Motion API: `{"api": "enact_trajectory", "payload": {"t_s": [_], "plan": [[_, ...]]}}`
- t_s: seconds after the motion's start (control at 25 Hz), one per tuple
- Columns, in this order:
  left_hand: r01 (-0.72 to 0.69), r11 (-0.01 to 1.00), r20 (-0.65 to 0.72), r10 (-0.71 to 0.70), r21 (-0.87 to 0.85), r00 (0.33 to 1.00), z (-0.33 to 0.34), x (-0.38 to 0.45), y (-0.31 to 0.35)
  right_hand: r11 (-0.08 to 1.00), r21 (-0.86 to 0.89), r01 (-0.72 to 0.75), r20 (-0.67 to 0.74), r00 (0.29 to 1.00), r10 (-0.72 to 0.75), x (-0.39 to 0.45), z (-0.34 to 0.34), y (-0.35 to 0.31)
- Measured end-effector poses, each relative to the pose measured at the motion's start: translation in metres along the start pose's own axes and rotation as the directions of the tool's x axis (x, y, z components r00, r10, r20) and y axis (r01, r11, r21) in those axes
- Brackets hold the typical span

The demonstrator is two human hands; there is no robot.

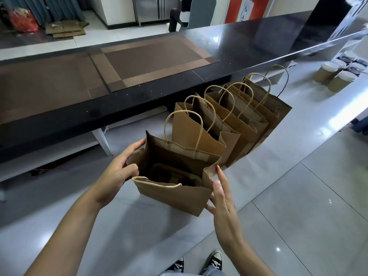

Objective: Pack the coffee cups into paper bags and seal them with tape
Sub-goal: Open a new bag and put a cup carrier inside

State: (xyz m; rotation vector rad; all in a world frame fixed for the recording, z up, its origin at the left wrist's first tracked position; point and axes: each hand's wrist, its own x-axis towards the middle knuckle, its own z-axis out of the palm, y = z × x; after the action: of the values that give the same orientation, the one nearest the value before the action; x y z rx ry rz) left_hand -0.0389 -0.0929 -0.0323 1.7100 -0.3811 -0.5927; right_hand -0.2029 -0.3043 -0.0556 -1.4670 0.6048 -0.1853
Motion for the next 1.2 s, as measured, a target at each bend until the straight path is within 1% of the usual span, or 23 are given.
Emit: {"api": "enact_trajectory", "payload": {"t_s": [0.12,0.2,0.36,0.6,0.72,0.96,1.2], "plan": [[-0.007,1.0,0.018,0.007,0.001,1.0,0.009,-0.013,0.005,1.0,-0.012,0.02,-0.008,1.0,-0.02,-0.013,-0.009,0.0],[-0.031,1.0,0.071,0.031,0.0,0.997,0.019,-0.019,0.012,0.999,-0.032,0.022,-0.033,0.999,-0.024,-0.022,-0.021,0.002],[-0.071,0.997,0.188,0.066,0.017,0.98,0.043,-0.021,0.021,0.996,-0.081,0.024,-0.132,0.991,-0.035,-0.04,-0.048,0.0],[-0.109,0.992,0.364,0.08,0.061,0.928,0.093,-0.016,0.035,1.0,-0.016,0.016,-0.299,0.954,-0.02,-0.057,-0.098,-0.002],[-0.13,0.987,0.427,0.08,0.091,0.901,0.128,-0.005,0.045,1.0,-0.018,0.02,-0.383,0.923,-0.025,-0.065,-0.126,-0.001],[-0.187,0.972,0.531,0.084,0.144,0.843,0.21,0.022,0.068,0.998,0.045,0.045,-0.544,0.839,-0.013,-0.078,-0.197,-0.003],[-0.278,0.951,0.611,0.14,0.137,0.779,0.297,0.05,0.09,0.995,0.089,0.039,-0.605,0.796,0.023,-0.081,-0.276,-0.005]]}}
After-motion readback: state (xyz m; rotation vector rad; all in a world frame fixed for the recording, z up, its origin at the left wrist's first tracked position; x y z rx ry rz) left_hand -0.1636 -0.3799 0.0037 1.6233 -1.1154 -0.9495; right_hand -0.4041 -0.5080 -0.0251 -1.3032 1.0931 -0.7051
